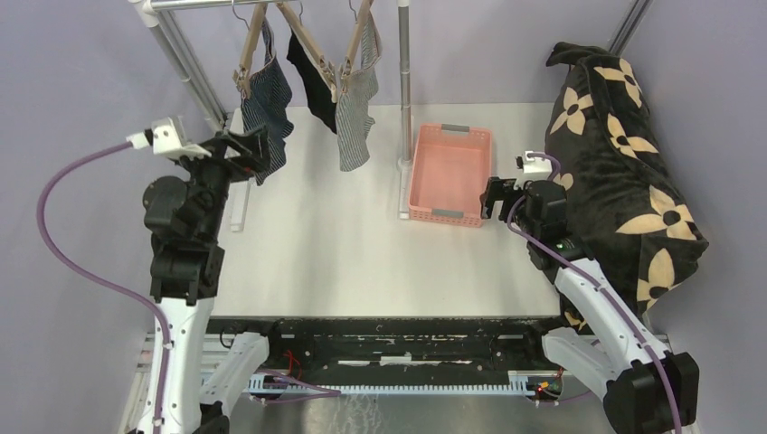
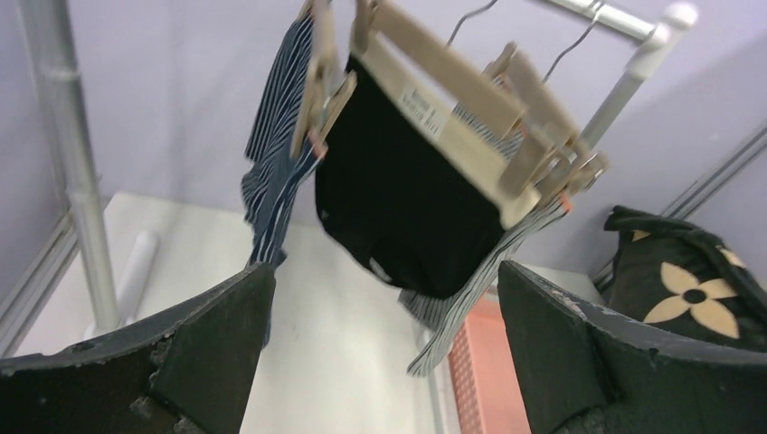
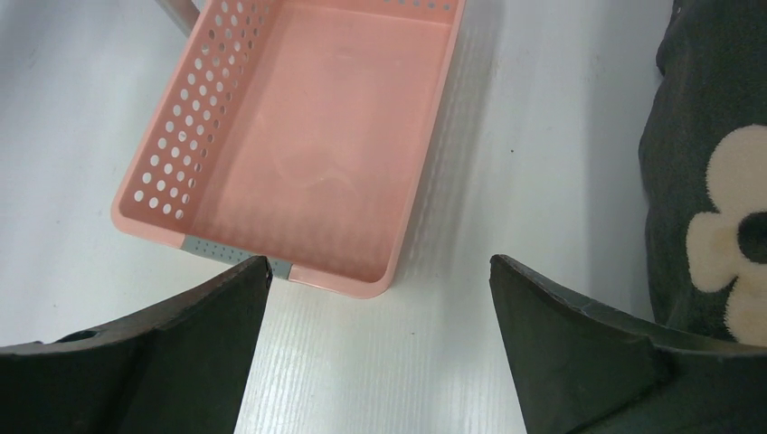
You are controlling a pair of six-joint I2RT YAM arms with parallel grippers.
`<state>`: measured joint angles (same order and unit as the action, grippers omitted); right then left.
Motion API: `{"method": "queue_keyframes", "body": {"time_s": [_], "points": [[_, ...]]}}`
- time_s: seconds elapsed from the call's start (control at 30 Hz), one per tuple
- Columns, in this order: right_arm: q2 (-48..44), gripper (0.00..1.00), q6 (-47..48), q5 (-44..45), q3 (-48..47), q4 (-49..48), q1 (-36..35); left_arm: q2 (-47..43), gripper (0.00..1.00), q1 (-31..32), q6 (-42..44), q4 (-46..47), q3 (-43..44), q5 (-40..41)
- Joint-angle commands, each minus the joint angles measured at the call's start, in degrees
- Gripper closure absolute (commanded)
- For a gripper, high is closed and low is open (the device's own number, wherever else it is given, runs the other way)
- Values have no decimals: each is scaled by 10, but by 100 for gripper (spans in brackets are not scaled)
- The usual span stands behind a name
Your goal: Remove the underwear clipped to the hanger
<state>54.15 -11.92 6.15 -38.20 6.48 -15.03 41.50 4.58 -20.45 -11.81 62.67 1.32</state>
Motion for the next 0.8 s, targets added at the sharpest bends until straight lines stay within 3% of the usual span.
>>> {"method": "queue_keyframes", "body": {"time_s": [0.0, 0.17, 0.27, 0.5, 0.57, 0.67, 0.77], "points": [[-35, 0, -1, -18, 3, -25, -4, 81, 1, 1, 27, -55, 125, -52], [-60, 0, -3, -25, 3, -18, -4, 134, 7, 0, 55, -77, 219, -54], [-65, 0, -5, -31, -2, -14, -5, 175, 6, 0, 67, -99, 286, -49], [-89, 0, -1, -34, -10, 8, -7, 332, 7, 0, 126, -206, 513, -25], [-97, 0, -1, -34, -9, 10, -7, 353, 11, 0, 139, -208, 530, -16], [-103, 0, -2, -39, -9, 15, -8, 372, 24, 0, 152, -205, 537, 8], [-104, 0, -3, -46, -11, 17, -9, 384, 26, 0, 169, -207, 539, 18]]}}
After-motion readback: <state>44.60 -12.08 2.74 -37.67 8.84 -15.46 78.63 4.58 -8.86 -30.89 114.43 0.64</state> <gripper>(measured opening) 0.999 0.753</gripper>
